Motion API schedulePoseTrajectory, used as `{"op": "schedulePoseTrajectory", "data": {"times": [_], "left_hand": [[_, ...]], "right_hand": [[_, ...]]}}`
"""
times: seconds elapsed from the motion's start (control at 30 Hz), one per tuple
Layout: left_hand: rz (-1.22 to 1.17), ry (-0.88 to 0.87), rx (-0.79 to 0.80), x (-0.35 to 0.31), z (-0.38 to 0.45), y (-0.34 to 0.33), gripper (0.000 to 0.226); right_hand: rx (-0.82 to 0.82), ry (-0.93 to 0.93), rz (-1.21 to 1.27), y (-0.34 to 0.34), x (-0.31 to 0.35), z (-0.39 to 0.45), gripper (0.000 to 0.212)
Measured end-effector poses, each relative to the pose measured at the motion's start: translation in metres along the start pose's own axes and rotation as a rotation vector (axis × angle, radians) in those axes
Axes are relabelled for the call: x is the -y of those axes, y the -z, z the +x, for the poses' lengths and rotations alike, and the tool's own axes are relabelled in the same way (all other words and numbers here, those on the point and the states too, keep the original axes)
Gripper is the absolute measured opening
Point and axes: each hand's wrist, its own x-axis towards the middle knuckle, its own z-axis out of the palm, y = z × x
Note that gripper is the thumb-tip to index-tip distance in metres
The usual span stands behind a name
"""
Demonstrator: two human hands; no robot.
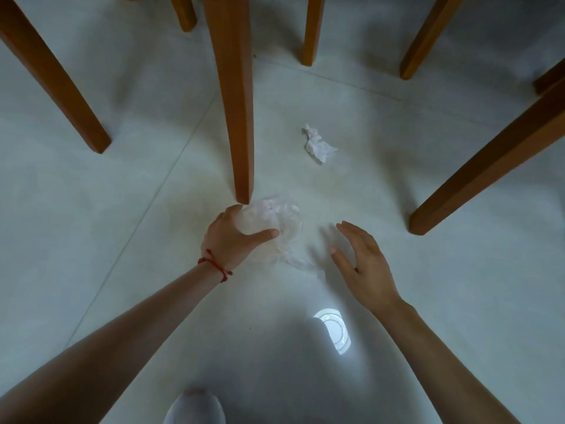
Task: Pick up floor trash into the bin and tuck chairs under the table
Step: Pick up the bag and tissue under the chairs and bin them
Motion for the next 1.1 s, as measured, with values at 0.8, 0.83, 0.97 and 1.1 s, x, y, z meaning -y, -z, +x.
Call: {"op": "schedulePoseTrajectory", "data": {"times": [0.8,0.83,0.97,1.1], "left_hand": [[-0.457,0.191,0.057,-0.016,0.012,0.004,0.020],[-0.461,0.201,0.053,-0.015,0.012,0.007,0.020],[-0.461,0.245,0.027,-0.010,0.010,0.019,0.017],[-0.514,0.301,0.015,-0.002,0.008,0.031,0.012]], "right_hand": [[-0.158,0.051,0.137,0.016,-0.002,0.099,0.044],[-0.157,0.053,0.138,0.016,-0.003,0.110,0.045],[-0.126,-0.004,0.172,0.006,-0.009,0.153,0.048],[-0.125,-0.022,0.229,-0.004,-0.007,0.189,0.056]]}}
